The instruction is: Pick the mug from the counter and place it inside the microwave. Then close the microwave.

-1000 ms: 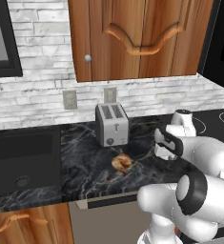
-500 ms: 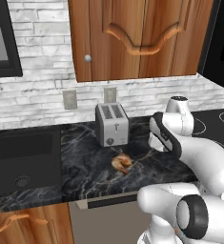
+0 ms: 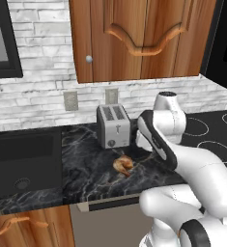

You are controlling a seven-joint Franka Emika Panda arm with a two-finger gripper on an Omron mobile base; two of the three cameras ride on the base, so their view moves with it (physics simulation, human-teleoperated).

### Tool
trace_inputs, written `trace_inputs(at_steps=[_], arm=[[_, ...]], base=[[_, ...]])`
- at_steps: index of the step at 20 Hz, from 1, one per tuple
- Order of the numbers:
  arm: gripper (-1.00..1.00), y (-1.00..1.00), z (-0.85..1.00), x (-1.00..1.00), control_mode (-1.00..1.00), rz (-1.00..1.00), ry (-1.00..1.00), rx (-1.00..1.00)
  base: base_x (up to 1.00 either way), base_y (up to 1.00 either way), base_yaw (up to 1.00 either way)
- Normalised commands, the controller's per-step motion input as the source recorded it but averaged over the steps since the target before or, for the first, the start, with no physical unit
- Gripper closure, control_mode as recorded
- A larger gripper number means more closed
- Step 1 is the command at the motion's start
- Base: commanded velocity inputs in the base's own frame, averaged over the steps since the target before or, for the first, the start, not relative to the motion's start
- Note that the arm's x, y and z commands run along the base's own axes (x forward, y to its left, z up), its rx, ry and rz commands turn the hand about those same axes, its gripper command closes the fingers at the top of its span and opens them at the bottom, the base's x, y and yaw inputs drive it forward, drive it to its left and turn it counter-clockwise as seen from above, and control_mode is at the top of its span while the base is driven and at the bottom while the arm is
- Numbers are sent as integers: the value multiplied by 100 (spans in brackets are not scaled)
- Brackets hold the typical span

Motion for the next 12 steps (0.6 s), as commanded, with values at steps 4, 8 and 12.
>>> trace_inputs(at_steps=[4,8,12], arm=[[100,38,27,0,-100,0,-4,0],[100,40,39,-8,-100,0,-5,0],[100,14,20,-19,-100,0,-2,0]], base=[[0,0,0],[0,0,0],[0,0,0]])
